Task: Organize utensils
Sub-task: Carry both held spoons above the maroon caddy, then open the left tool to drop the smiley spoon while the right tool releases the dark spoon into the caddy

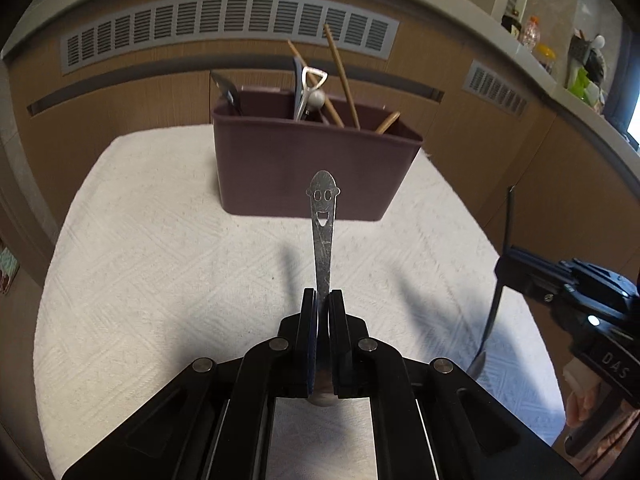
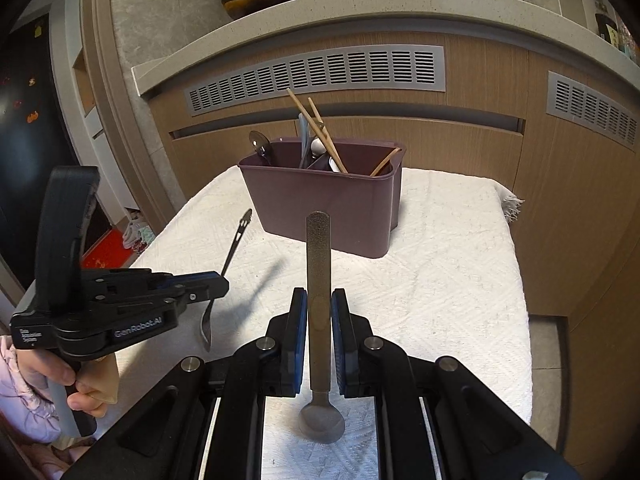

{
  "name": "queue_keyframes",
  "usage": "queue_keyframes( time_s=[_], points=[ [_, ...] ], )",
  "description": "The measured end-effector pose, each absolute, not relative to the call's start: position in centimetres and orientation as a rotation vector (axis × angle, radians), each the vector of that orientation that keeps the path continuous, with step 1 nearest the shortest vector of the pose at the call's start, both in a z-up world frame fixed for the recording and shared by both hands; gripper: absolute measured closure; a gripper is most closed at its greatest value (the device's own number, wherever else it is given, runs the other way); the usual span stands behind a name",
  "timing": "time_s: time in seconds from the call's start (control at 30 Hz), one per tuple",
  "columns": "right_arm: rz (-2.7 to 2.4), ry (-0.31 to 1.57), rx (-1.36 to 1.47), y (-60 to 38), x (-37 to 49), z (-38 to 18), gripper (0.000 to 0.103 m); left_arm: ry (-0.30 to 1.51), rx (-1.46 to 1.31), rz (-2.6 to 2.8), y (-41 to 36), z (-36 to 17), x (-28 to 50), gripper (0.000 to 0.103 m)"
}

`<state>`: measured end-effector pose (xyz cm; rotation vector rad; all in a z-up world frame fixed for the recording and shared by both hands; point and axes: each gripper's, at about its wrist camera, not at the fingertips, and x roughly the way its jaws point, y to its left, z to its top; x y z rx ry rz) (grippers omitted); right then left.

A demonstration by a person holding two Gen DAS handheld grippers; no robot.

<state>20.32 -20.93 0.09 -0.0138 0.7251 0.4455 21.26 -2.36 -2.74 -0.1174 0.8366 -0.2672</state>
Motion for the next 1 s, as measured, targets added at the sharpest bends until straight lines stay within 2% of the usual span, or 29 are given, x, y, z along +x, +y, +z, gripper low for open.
queue_keyframes(
  time_s=[0.2,0.3,0.53,0.6,0.77,1.0],
  points=[
    [0.462,0.721,-0.002,-20.7,20.5,0.6,0.092,0.729,-0.168,-0.270,-1.7,-0.9,20.9,0.098],
    [0.480,0.686,0.028,-20.8,20.8,1.9,0.092,0.651,-0.171,-0.294,-1.7,1.8,21.2,0.098],
    [0.502,0.408,-0.011,-20.3,23.0,12.7,0.092,0.348,-0.206,-0.345,-0.2,12.9,23.8,0.098],
    [0.488,0.339,-0.025,-19.9,24.2,15.5,0.093,0.299,-0.214,-0.347,0.0,14.2,25.0,0.098],
    [0.450,0.307,-0.078,-18.5,27.4,16.9,0.092,0.303,-0.259,-0.322,1.0,13.6,29.9,0.098],
    [0.414,0.395,-0.110,-17.5,31.7,13.2,0.092,0.393,-0.289,-0.287,1.2,8.6,34.1,0.098]
  ],
)
